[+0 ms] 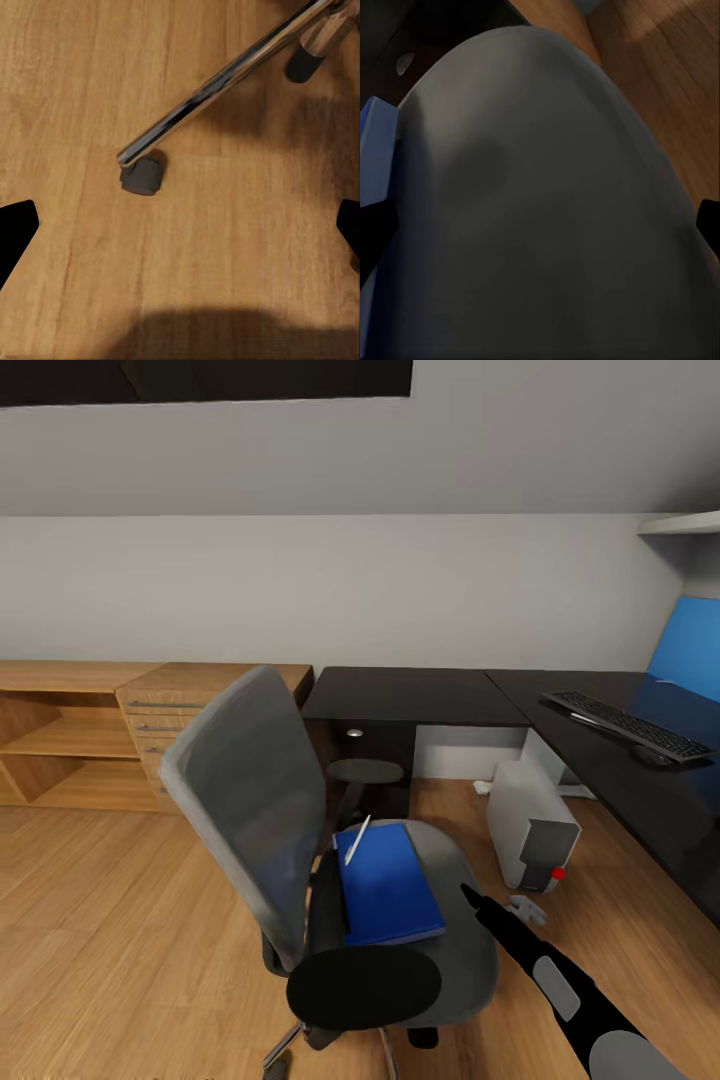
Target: In the bedroom, organize the workspace by keeping the computer under the desk, ensuring the monitor is on the desk, placing the keyboard on the desk next to the monitor, placing the mouse on the desk next to the keyboard, moving the folder from the swivel chair onto the desk next to the mouse, stacking the notebook on top of the folder with the pen on top of the notebook, and positioning the swivel chair next to the desk.
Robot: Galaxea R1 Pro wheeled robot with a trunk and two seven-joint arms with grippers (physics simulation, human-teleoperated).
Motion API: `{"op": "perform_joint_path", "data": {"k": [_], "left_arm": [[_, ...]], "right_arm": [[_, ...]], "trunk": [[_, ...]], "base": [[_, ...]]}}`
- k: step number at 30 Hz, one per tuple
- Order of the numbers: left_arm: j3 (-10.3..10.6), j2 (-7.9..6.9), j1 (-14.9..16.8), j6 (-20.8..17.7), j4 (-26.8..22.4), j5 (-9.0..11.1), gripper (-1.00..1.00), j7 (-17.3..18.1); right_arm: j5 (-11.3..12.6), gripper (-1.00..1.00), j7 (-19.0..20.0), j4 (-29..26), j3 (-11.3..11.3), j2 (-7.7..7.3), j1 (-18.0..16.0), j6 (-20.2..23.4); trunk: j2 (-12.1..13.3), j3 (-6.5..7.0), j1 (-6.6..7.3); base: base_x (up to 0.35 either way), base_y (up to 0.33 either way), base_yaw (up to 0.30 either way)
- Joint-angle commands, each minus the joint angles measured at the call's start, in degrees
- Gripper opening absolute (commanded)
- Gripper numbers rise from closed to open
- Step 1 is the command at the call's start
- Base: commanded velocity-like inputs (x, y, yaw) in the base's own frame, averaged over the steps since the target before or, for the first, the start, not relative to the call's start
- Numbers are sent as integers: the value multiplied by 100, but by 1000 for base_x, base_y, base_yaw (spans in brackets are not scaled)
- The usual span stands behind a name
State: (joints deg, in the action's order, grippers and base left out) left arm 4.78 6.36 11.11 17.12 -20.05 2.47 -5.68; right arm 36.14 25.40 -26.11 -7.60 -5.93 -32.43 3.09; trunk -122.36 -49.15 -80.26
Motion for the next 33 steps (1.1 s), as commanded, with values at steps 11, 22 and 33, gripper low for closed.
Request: {"op": "perform_joint_path", "data": {"k": [11,22,33], "left_arm": [[49,-3,5,20,6,26,100,-47],[49,-3,5,20,5,26,100,-47],[49,-3,5,20,4,26,100,-47]], "right_arm": [[25,100,36,3,-30,0,0,10],[17,100,26,-3,-70,-16,-1,-1],[16,100,-304,9,-63,-8,0,-461]], "trunk": [[-2,-5,1],[-2,-5,1],[-2,-5,1]], "base": [[0,0,45],[0,0,1],[0,0,0]]}}
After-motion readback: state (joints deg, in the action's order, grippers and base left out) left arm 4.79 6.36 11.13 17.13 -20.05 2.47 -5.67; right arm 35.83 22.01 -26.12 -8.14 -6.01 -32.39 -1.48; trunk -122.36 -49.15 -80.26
